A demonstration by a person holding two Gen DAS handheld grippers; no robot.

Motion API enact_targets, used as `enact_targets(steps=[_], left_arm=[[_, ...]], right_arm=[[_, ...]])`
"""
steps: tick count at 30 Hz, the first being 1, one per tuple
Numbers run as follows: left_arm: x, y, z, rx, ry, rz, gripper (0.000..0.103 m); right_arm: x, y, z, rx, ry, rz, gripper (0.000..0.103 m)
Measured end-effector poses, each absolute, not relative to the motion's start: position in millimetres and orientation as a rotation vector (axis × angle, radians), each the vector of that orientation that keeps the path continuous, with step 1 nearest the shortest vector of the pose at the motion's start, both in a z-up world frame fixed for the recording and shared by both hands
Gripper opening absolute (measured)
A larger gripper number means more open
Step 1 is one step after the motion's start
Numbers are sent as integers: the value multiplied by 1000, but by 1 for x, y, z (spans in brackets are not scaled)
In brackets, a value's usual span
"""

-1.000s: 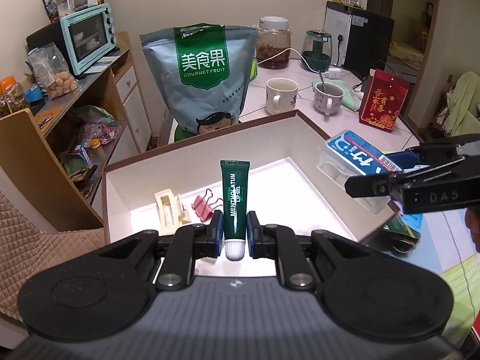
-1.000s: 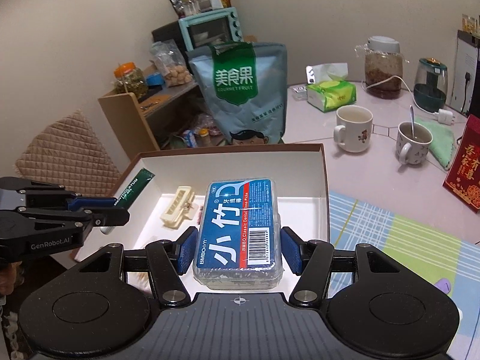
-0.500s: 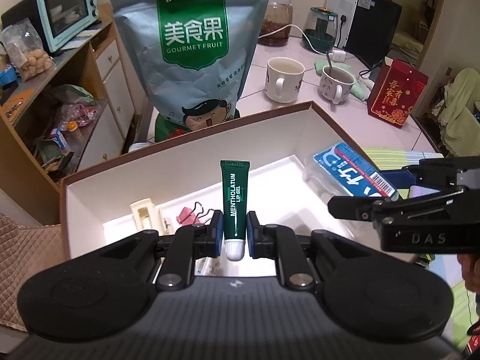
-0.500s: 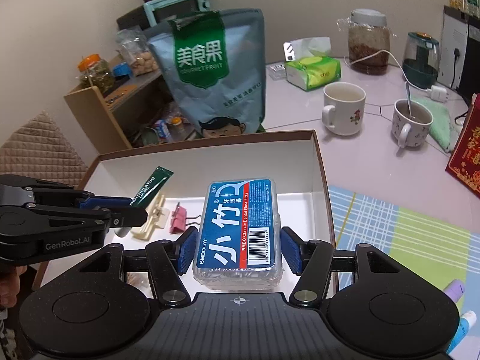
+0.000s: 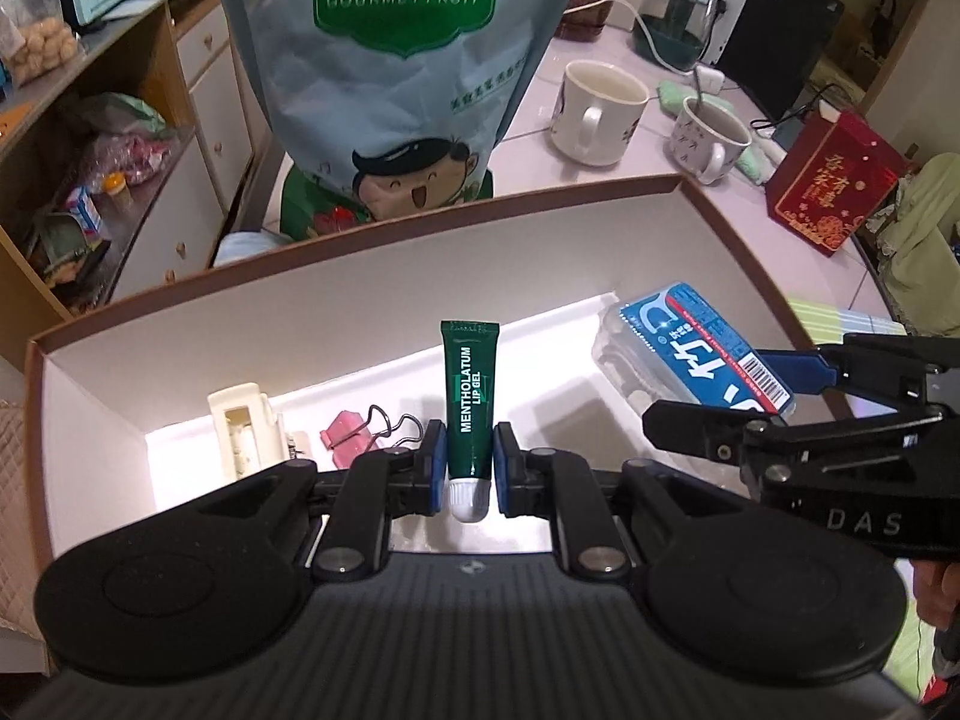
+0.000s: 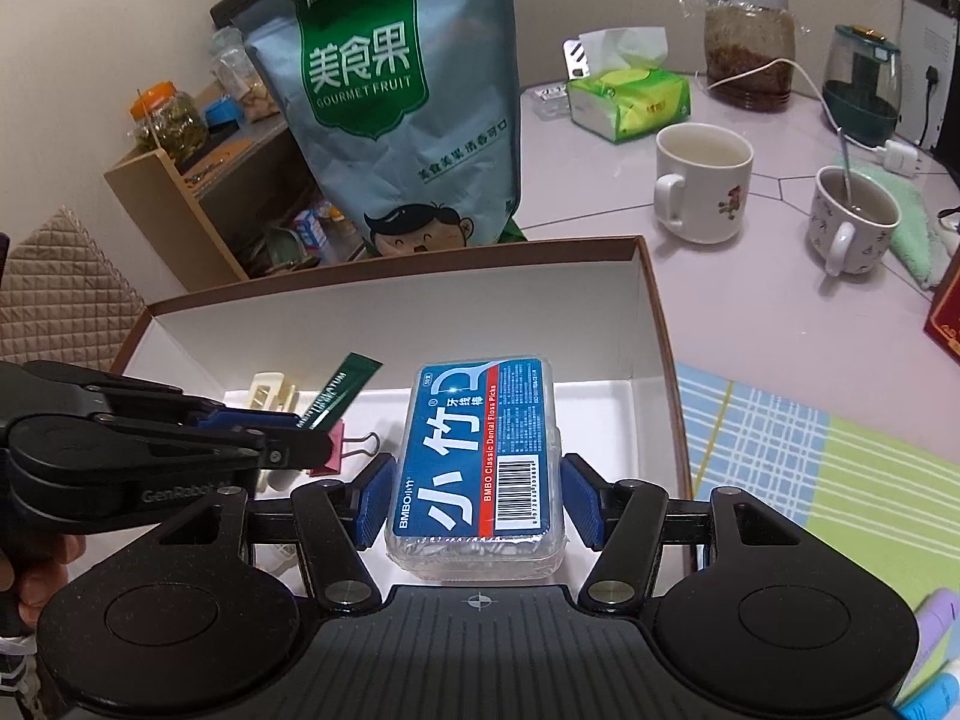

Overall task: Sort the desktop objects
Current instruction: 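Carry the lip gel tube and toothpick box over the box with both tools, then open both tools to drop the lip gel tube and toothpick box in the box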

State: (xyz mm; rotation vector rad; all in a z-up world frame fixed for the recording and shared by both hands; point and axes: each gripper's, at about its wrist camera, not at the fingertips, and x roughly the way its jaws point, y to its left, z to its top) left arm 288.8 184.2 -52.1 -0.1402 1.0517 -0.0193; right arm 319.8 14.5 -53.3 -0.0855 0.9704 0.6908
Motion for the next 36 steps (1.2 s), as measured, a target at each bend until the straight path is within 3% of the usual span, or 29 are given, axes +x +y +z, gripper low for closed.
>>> enact_targets(steps=[19, 36], left_arm=[[316, 193, -91, -168, 1134, 17, 13], [292, 224, -52, -88, 1045, 76, 22]], right_arm=[[328, 40, -62, -260, 898, 697, 58], [329, 74, -86, -316, 990, 739, 59]])
